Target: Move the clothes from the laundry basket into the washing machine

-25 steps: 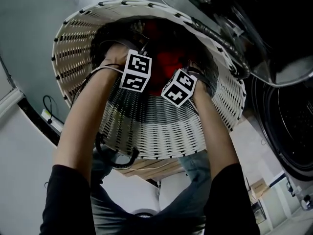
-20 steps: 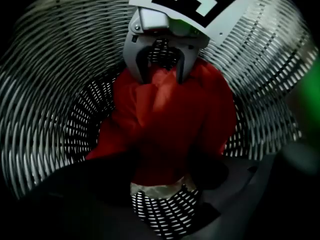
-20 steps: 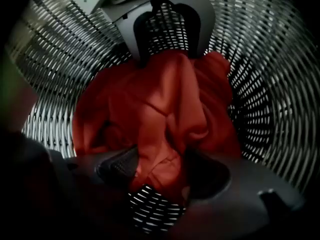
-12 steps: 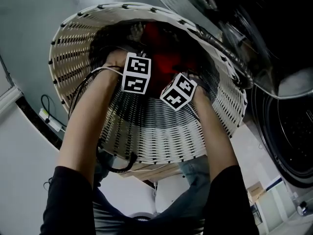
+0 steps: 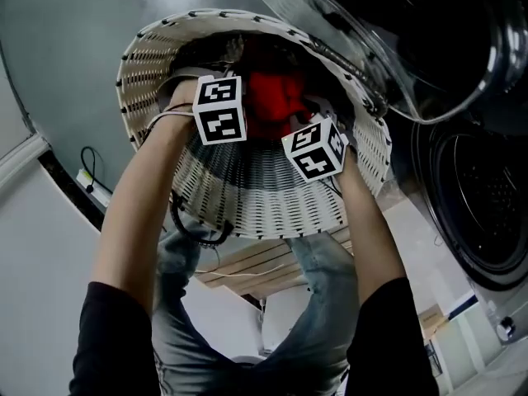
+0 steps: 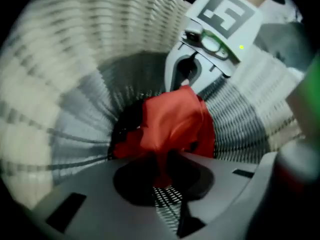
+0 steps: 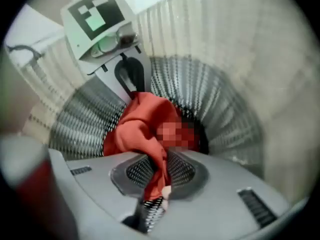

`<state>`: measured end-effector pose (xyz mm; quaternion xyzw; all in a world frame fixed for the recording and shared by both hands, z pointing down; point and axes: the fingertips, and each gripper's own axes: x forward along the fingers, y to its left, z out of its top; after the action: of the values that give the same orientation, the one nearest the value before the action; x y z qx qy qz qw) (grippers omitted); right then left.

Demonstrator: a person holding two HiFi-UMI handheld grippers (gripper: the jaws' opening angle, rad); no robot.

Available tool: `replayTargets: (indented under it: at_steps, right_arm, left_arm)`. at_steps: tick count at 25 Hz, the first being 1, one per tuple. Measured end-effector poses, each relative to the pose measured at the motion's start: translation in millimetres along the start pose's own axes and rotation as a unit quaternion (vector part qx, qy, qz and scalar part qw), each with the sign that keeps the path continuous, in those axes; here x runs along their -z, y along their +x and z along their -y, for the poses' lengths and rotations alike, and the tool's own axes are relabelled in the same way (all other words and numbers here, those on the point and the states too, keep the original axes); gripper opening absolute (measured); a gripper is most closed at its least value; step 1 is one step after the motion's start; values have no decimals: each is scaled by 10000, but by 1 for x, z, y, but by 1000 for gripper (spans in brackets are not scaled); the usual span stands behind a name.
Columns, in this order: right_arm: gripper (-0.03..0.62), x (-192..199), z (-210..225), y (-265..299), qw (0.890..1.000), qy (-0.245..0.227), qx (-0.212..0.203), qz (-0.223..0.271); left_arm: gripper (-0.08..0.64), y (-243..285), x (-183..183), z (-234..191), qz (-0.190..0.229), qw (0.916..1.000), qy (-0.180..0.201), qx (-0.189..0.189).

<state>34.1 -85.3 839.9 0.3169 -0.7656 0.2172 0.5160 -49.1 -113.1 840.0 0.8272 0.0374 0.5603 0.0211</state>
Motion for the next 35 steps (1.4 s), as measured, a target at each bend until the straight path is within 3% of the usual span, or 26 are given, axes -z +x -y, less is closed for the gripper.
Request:
replayTargets:
  at_steps: [7, 17, 23, 29, 35]
  right_arm:
    - [60, -33, 7, -74, 9972, 468, 219, 546]
    - [61, -76, 5, -175, 9842, 1104, 462, 1304]
    - [63, -100, 8, -230, 9694, 1540, 637, 1801]
    - [63, -124, 10, -290, 9520, 1954, 788, 2219]
    - [63, -154, 13, -347, 9399, 2043, 852, 2600]
  left_arm:
    - [75, -77, -23, -6, 343, 9964, -732, -269]
    - [75, -185, -38, 5, 948, 9828, -1454, -632]
    - [75, -245, -51, 14, 1465, 9667, -1911, -862]
    - [75, -308, -73, 19, 2052, 9390, -2472, -1228]
    - [75, -367, -94, 21, 2444, 9196, -2664, -1538]
